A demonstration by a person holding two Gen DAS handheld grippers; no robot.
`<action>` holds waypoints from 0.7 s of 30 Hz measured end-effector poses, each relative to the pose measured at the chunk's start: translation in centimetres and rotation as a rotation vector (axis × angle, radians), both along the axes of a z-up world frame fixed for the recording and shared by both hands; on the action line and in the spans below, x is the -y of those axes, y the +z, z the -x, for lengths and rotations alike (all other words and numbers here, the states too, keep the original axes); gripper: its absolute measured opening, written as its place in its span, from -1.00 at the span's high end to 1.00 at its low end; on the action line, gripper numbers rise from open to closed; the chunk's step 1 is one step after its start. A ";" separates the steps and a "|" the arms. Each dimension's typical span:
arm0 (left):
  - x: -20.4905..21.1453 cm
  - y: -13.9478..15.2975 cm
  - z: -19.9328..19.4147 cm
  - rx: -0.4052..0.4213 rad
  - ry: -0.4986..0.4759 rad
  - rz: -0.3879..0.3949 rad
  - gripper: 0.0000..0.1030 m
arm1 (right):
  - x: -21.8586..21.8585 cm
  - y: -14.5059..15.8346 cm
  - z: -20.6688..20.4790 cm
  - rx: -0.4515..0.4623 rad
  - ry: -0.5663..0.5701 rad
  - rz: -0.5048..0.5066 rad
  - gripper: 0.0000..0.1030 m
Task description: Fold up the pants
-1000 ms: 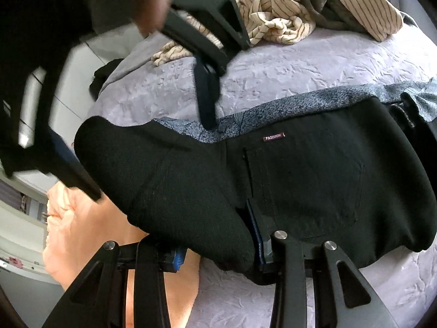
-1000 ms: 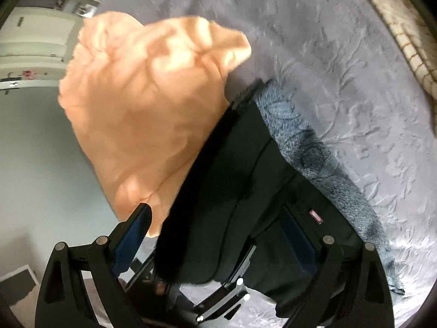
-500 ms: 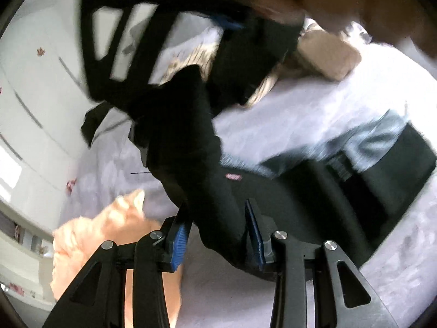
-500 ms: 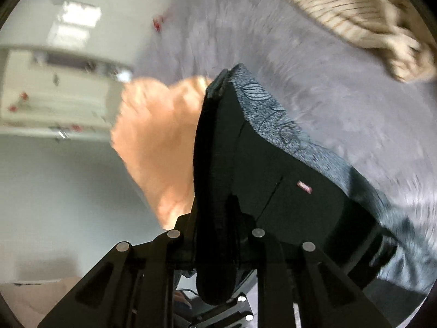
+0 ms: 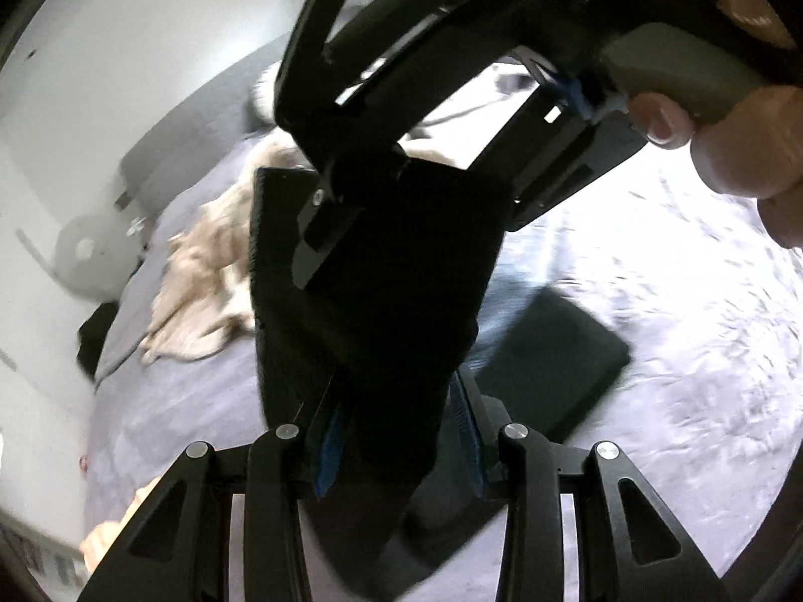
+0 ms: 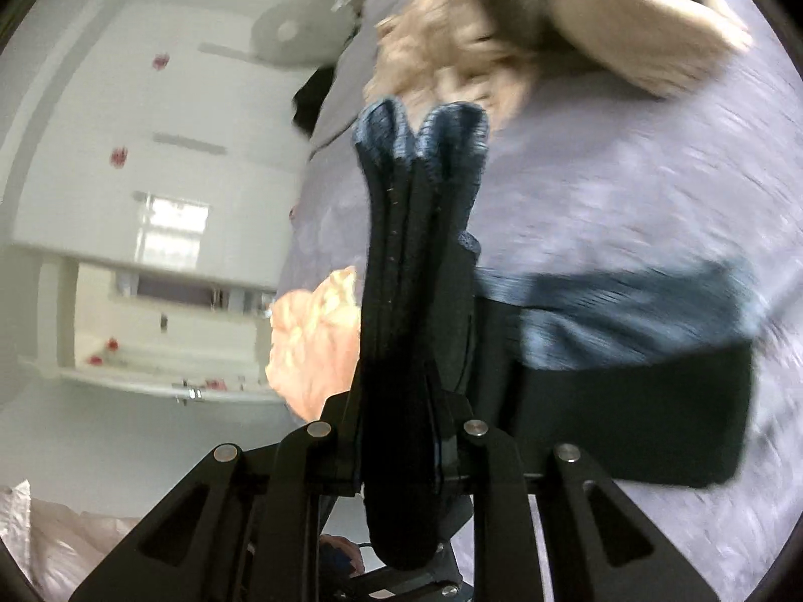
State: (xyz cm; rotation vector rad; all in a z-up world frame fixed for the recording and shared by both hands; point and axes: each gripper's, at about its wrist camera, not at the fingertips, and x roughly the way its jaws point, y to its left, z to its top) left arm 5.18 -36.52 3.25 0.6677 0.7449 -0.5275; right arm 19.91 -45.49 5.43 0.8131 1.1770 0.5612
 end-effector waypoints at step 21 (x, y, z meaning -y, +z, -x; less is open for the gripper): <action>4.9 -8.0 2.7 -0.216 -0.102 -0.123 -0.10 | 10.5 -13.6 5.8 -0.185 -0.175 0.139 0.30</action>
